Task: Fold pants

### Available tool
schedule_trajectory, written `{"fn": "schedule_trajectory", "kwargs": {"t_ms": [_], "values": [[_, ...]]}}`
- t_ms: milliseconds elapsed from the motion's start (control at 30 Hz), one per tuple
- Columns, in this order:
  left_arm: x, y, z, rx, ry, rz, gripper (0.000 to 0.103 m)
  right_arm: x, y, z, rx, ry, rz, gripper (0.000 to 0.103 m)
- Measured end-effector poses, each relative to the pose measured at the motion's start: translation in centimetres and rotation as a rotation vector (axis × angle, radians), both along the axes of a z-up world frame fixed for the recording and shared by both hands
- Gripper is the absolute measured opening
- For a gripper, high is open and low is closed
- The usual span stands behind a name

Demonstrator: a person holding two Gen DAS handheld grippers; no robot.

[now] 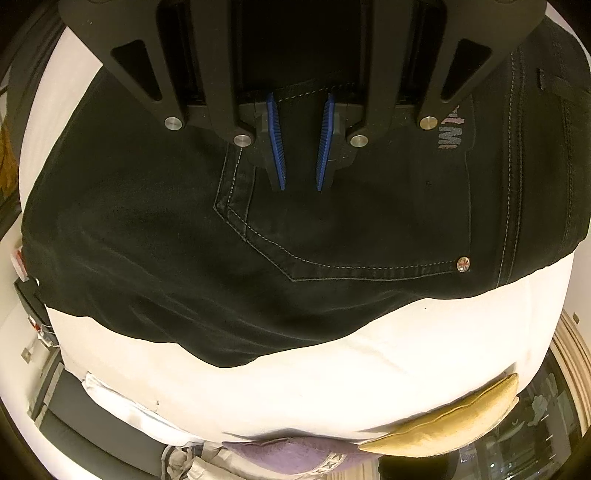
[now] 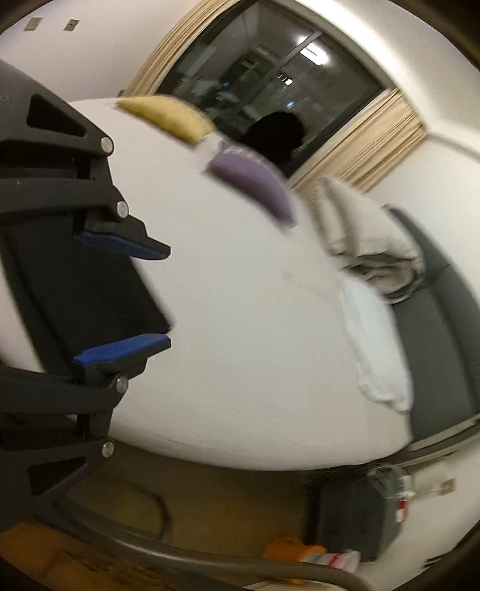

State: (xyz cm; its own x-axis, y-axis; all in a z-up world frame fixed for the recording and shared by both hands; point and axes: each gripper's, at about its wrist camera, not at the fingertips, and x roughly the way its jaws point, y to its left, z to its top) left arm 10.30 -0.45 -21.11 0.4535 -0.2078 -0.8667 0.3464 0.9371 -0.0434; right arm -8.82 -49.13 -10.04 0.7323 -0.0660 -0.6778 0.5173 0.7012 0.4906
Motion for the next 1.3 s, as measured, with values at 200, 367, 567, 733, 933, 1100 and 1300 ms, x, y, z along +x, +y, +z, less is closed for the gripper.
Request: {"fn": "schedule_trajectory", "kwargs": {"t_ms": [200,367,567,733,933,1100,1300], "values": [[0.0,-0.7,0.0,0.015,0.000,0.004,0.017,0.8,-0.8,-6.5,0.222,0.040,0.051,0.045],[-0.1,-1.0,-0.1,0.014,-0.005,0.012,0.017,-1.3,-1.2,-10.4,0.506,-0.021,-0.027,0.045],[-0.3,-1.1,0.0,0.012,-0.007,0.016,0.017,-0.7,0.0,-12.6,0.565,0.055,-0.033,0.045],[-0.4,-1.1,0.0,0.012,-0.012,0.020,0.017,0.2,-0.7,-14.2,0.625,0.027,-0.062,0.045],[-0.5,-1.1,0.0,0.012,-0.011,0.022,0.017,0.9,-0.8,-13.8,0.572,-0.018,-0.048,0.011],[-0.5,-1.0,0.0,0.011,-0.010,0.021,0.017,-0.2,0.2,-10.9,0.464,-0.057,-0.041,0.006],[-0.4,-1.1,0.0,0.014,-0.010,0.011,0.017,-1.6,-0.4,-14.5,0.528,0.003,-0.138,0.004]]}}
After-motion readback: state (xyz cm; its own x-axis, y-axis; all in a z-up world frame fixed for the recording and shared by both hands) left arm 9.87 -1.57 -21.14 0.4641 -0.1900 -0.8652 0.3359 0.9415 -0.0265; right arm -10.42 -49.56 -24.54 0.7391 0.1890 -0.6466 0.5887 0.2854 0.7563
